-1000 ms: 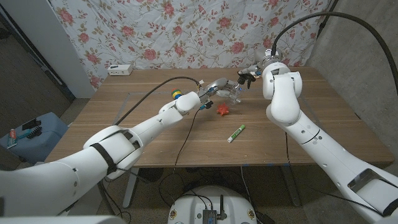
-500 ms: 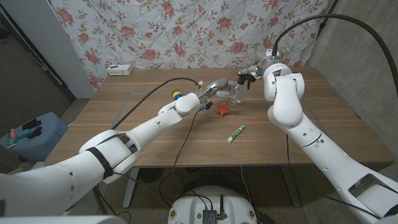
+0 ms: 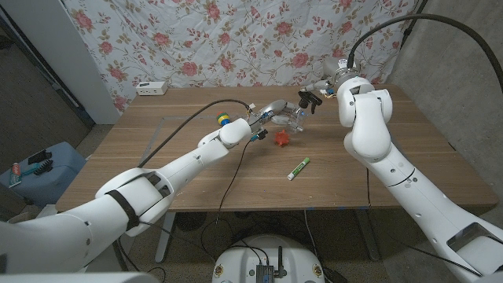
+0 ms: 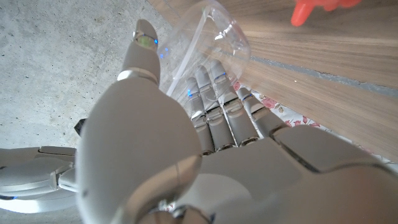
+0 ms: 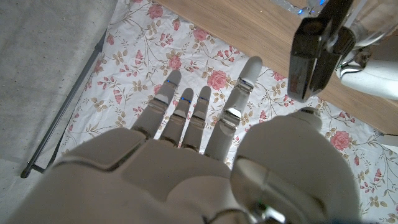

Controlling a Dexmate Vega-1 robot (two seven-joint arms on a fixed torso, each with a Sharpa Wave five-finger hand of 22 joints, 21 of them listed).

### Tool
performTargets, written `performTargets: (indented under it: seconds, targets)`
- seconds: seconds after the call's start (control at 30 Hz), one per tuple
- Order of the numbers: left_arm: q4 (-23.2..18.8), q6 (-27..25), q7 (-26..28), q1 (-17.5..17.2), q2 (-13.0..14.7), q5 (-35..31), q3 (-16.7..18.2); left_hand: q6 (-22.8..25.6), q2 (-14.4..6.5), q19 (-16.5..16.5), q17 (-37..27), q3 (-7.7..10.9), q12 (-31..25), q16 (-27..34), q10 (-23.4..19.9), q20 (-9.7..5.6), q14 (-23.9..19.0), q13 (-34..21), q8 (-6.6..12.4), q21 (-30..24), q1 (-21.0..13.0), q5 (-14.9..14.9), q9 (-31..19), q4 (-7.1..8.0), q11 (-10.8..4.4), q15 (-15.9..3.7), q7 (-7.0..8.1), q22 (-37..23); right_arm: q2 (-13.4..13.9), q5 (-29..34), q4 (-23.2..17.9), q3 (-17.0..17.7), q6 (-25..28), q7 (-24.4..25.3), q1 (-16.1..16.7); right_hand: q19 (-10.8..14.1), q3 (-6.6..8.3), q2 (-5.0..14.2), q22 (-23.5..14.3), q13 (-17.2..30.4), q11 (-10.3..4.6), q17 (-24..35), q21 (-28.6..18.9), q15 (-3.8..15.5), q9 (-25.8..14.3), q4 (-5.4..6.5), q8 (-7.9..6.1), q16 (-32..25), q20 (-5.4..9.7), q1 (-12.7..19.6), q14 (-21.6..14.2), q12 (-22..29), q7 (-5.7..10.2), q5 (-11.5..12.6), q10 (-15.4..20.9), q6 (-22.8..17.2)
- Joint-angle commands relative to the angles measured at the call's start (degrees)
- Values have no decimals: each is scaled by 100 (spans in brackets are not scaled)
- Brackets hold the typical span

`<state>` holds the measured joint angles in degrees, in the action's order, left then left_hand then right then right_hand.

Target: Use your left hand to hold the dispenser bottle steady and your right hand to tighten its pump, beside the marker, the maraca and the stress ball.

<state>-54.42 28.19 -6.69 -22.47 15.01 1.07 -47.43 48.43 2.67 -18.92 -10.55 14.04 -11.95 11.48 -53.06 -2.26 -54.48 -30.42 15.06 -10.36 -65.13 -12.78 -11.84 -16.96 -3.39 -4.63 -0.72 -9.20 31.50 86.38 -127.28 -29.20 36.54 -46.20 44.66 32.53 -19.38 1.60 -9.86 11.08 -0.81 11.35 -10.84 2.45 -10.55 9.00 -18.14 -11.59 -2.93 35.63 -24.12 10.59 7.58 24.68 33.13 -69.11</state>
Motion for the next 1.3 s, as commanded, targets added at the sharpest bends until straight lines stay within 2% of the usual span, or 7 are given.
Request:
performTargets:
  seconds: [0.03,0.37,0.53,0.6,0.9,0.93,1.3]
  targets:
    - [-109,3,-7,-68,67,4,41,1259,-718,3,-18,855,-38,39,-439,-406,-350,-11,26,2,97,-38,-34,799,-392,-695,334,-12,224,-337,-227,228,-327,51,82,-91,-43,-29,-17,11,32,18,9,10,-24,8,120,35,2,-88,111,-22,-5,2,-133,188]
    - [-31,46,-103,-14,56,46,56,1248,-713,0,-15,853,-39,34,-445,-407,-343,-10,20,1,112,-38,-34,804,-389,-679,362,-12,493,-886,-385,449,-534,188,76,-410,28,-2,-11,35,61,41,29,17,-71,-29,607,45,180,-215,356,-33,159,49,-555,1289]
    - [66,74,-169,41,16,82,54,1243,-709,1,-15,853,-36,37,-440,-406,-350,-8,17,1,111,-39,-35,801,-394,-682,353,-12,660,-1333,-447,558,-646,138,-18,-593,67,22,-9,48,57,40,35,52,-104,-91,727,86,221,-144,630,-50,235,74,-949,1815]
    - [84,77,-168,52,9,78,52,1242,-710,0,-14,855,-34,36,-431,-409,-348,-10,16,1,110,-39,-35,800,-378,-686,352,-12,744,-1608,-452,622,-704,116,-71,-675,84,35,-8,52,44,40,42,74,-114,-118,749,87,255,-93,714,-58,291,83,-1108,2001]
    - [136,94,-210,60,-27,151,71,1249,-703,4,-17,850,-33,36,-437,-404,-344,-5,17,2,115,-38,-35,799,-391,-690,339,-12,997,-1615,-399,400,-666,179,-271,-863,127,65,-7,60,-39,34,42,73,-138,-204,767,86,293,95,947,-26,476,106,-1395,2507]
    - [129,85,-216,58,-25,159,73,1248,-707,-1,-21,849,-32,40,-435,-405,-344,-6,17,1,117,-37,-35,802,-389,-690,338,-12,1031,-1676,-397,398,-699,151,-309,-894,131,69,-6,61,-119,33,40,73,-142,-218,753,86,305,131,990,-30,499,111,-1457,2549]
    - [76,16,-251,25,-9,208,86,1244,-708,-1,-16,855,-31,38,-427,-406,-352,-9,13,1,121,-40,-35,802,-401,-683,348,-12,1598,-2335,-367,590,-1160,642,-370,-1083,184,76,-5,64,-312,22,36,188,-156,-374,710,101,421,486,1307,-28,518,138,-1798,2795]
